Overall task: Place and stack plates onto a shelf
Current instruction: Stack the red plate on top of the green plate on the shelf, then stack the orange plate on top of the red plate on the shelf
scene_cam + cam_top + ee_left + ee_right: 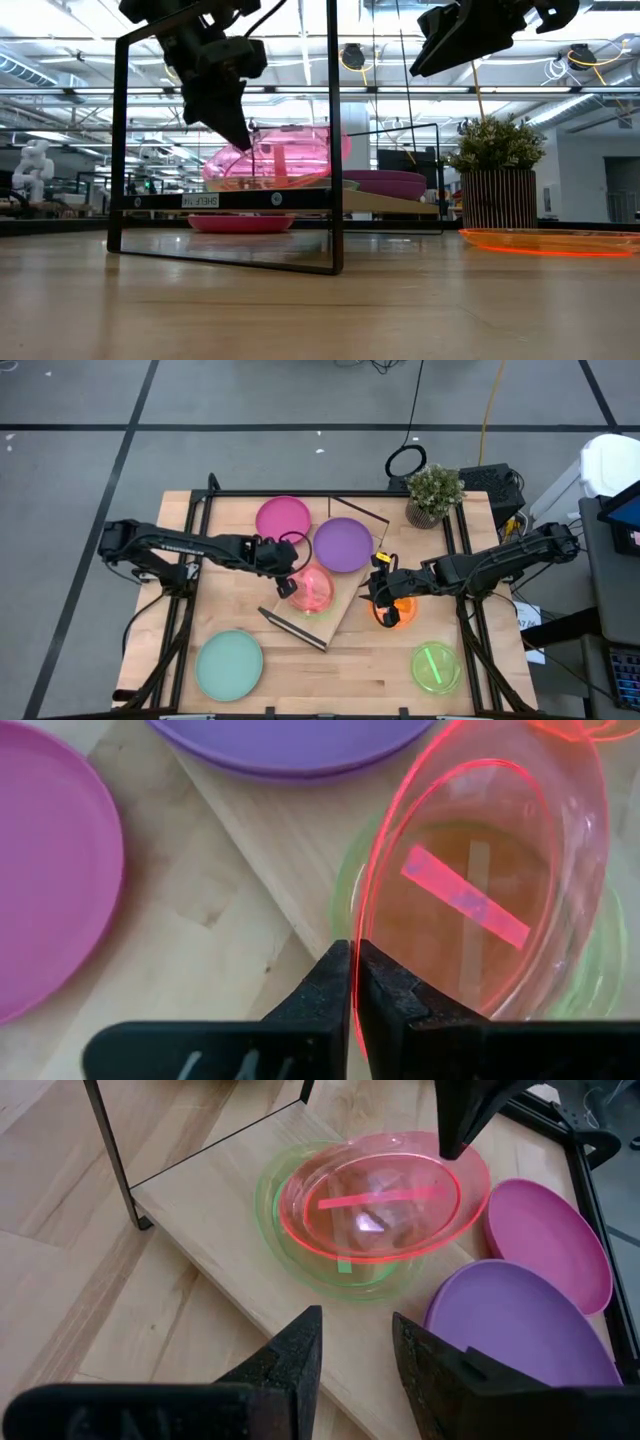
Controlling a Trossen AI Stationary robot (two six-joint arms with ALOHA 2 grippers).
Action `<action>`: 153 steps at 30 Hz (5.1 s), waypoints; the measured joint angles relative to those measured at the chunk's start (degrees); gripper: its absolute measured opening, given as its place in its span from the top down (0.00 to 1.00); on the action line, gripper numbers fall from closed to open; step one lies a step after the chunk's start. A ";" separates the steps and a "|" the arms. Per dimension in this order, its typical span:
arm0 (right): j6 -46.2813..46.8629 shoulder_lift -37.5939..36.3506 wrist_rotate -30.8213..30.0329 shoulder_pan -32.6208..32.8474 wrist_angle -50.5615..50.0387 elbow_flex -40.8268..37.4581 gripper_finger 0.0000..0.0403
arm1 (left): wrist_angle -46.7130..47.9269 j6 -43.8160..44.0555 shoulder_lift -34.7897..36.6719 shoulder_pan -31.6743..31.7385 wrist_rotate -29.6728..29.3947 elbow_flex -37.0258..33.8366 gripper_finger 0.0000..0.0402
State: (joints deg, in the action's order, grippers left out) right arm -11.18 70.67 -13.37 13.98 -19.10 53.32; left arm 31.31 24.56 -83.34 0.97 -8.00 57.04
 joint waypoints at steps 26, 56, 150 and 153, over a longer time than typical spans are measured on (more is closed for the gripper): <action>0.00 0.00 -0.32 0.01 0.01 0.00 0.73 | 0.10 -0.17 -0.03 -2.60 0.45 -0.02 0.93; 32.04 3.46 -9.27 14.59 -11.59 -0.02 0.73 | 1.13 -4.74 -0.02 -5.81 -3.66 0.02 0.72; 43.79 13.25 -9.15 23.60 -3.07 -10.23 1.00 | 28.79 46.49 17.34 -53.24 -24.86 -9.38 0.72; 40.80 13.25 -10.57 23.50 -5.01 -6.31 1.00 | 28.79 46.53 17.34 -53.24 -24.86 -9.35 0.72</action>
State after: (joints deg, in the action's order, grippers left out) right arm 29.62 83.92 -23.94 37.47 -24.11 47.01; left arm 60.10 71.09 -66.00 -52.27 -32.86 47.68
